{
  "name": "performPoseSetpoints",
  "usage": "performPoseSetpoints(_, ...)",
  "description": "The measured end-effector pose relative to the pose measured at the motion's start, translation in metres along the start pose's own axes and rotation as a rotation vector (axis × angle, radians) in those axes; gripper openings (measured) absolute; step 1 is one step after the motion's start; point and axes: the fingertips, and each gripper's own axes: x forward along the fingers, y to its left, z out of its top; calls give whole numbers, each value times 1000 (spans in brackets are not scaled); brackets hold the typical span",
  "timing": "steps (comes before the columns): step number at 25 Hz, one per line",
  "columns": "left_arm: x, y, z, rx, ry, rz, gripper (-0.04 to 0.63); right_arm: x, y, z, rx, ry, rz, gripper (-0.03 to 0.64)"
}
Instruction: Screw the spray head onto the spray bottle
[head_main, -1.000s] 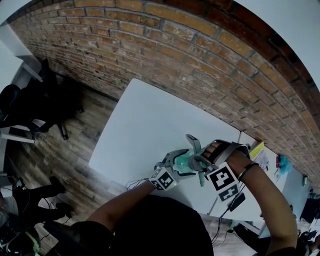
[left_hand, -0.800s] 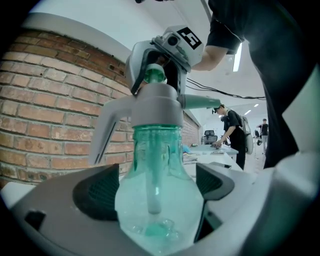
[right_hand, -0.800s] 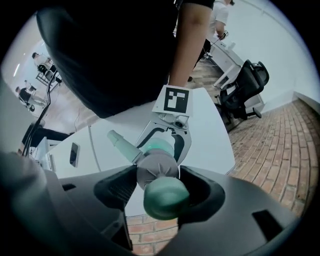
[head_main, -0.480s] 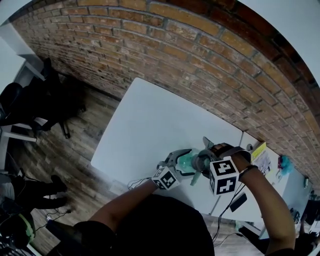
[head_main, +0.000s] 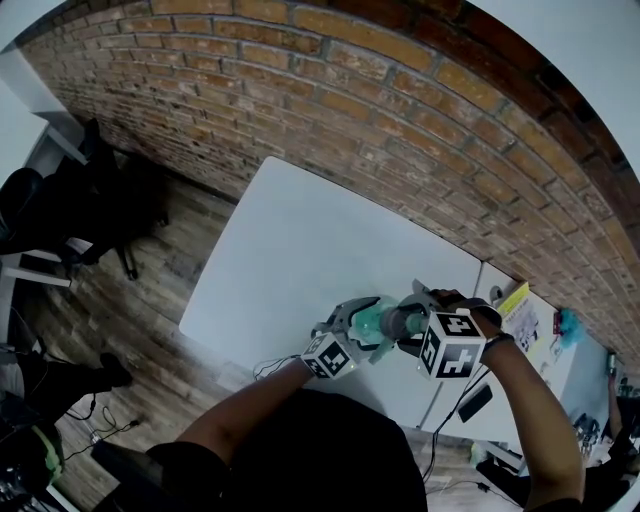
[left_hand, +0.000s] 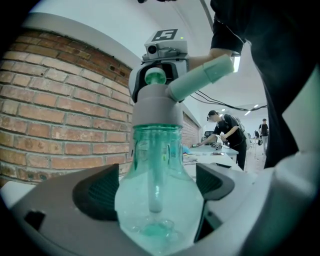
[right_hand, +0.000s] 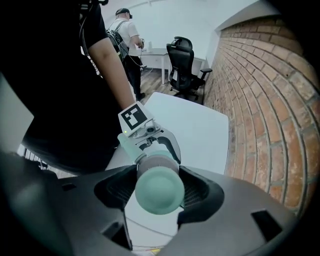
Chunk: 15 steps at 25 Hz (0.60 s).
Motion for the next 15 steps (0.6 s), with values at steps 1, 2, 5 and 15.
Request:
performPoseSetpoints(1, 0, 0, 0, 0, 2, -2, 480, -4, -1, 0, -9, -4, -3, 261)
performPoseSetpoints(2, 0, 0, 0, 0, 2, -4, 480, -10, -2, 1, -20, -7, -9, 261)
performPoseSetpoints(5, 1, 1, 1, 2, 1, -9, 480, -29, -5, 5, -89, -15, -48, 261)
performPoseSetpoints(15, 2, 0, 0, -1, 6, -17, 480, 6, 6, -5, -499, 215, -55, 261)
